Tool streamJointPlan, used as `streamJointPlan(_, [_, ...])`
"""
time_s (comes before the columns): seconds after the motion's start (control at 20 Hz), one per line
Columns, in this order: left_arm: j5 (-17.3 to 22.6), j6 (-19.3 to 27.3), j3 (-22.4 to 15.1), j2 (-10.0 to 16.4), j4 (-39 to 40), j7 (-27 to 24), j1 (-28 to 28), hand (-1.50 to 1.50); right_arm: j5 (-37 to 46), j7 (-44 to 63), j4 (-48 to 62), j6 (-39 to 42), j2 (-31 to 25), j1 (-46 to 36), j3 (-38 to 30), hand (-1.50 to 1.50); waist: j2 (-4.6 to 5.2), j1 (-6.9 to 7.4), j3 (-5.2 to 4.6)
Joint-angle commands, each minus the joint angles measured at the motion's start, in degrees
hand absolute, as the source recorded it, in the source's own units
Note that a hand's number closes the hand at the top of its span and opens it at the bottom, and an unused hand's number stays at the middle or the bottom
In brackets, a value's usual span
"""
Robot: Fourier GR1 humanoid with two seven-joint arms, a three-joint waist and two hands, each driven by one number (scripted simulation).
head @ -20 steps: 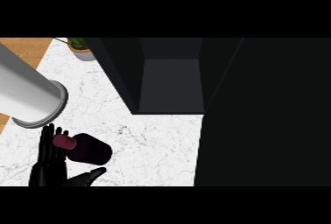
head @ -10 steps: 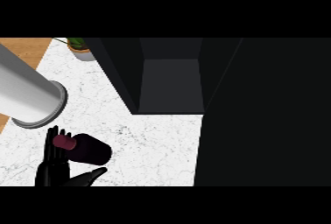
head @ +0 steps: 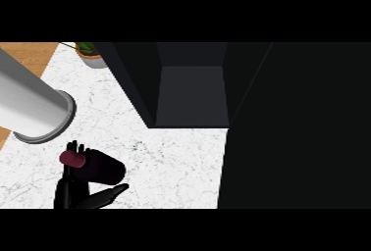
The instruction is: Pick up the wine, place it into the cabinet and close the cabinet
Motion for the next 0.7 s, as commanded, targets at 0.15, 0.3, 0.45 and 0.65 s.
streamJointPlan(0.15, [3.8, -7.4, 3.5, 3.4, 4.7, -0.4, -1.9, -1.50, -4.0, 2.0, -7.2, 1.3, -0.5, 3.2, -0.2, -1.50, -0.01, 0.02, 0.01])
streamJointPlan(0.3, [2.5, -4.1, 3.4, 0.5, 7.8, -2.6, -4.1, -1.50, -4.3, 4.3, -7.3, -0.4, 0.0, -0.4, -0.3, -1.50, 0.00, 0.05, -0.01])
streamJointPlan(0.45, [2.3, -3.8, 3.6, -0.4, 10.3, -3.5, -7.4, -1.50, -5.7, 7.4, -9.1, -0.5, -1.1, -1.6, -1.9, -1.50, -0.02, -0.12, -0.01])
streamJointPlan(0.65, [3.0, -8.0, 3.3, -1.8, 13.9, -8.8, -5.6, -1.50, -5.3, 0.4, -6.7, 2.3, 0.8, 4.5, -1.0, -1.50, 0.00, -0.15, 0.02])
